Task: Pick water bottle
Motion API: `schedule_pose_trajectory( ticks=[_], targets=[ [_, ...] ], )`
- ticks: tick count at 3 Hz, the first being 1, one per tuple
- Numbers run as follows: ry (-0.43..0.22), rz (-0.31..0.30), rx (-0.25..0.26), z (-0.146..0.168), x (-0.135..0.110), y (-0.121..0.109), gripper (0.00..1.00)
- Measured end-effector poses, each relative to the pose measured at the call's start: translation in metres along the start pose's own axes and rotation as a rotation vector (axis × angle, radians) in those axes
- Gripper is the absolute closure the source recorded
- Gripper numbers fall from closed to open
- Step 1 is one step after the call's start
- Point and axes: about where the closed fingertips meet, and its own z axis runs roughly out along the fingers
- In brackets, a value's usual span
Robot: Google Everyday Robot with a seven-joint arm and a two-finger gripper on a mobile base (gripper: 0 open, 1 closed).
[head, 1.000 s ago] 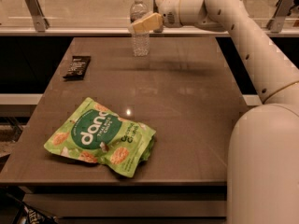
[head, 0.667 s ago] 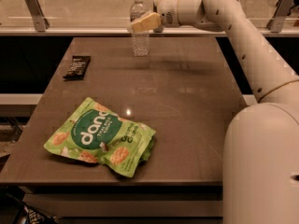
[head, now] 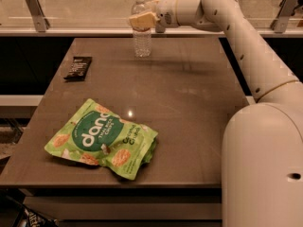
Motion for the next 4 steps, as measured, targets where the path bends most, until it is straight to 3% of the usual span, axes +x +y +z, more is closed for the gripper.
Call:
schedule_pose_trajectory(
  ticks=[2,3,4],
  targets=[
    [0.0,0.002,-0.01,0.0067,0.001,0.0036,0.88],
    [0.001,0.003,-0.015,0.0098,0.0014,0.0054,1.0],
    [0.002,0.001,-0.016,0.0102,-0.0001,0.0065,1.0]
  ],
)
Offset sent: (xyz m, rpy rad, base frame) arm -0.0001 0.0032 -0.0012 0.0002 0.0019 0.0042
